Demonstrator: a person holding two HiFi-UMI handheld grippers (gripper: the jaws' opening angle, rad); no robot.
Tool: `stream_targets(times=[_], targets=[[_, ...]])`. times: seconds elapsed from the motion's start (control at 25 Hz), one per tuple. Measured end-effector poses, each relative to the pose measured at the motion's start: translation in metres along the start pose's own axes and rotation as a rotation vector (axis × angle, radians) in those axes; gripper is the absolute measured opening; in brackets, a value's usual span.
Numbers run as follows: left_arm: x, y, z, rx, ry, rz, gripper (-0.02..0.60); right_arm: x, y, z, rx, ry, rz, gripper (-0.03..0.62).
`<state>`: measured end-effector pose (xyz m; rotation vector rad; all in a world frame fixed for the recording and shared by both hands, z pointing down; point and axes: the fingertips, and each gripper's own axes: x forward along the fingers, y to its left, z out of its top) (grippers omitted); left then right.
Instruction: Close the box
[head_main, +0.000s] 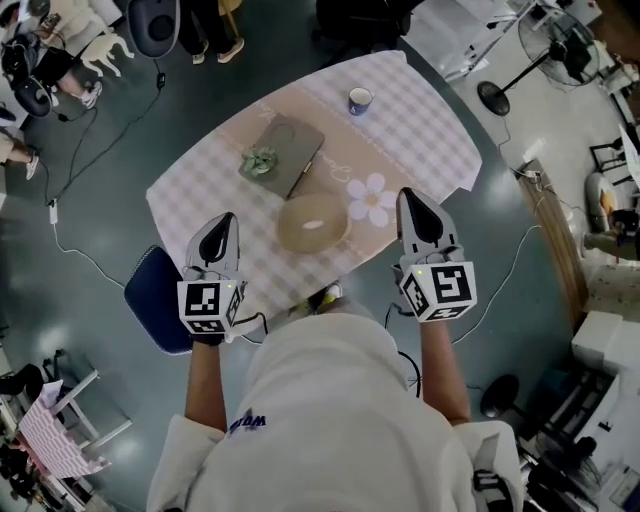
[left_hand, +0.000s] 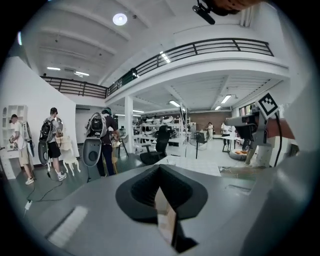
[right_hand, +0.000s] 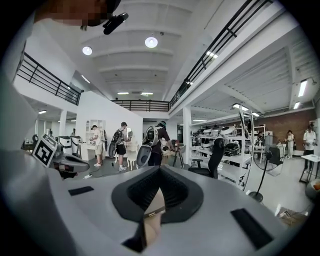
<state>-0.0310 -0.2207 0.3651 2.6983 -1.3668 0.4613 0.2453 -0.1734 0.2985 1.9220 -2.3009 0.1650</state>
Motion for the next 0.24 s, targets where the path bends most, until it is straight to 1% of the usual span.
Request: stream_targets(times=[0.12, 0.24], targets=[[-0.009, 0.001, -0.046, 0.006, 0.107, 0.012, 0.002, 0.008, 0.005, -0.011, -0.027, 0.041, 0.044, 0.003], [-0.028, 0.006, -0.104, -0.007, 0.223, 0.065, 0.002, 0.025, 0.009, -0.034, -0.098, 0.120, 0.108, 0.003]])
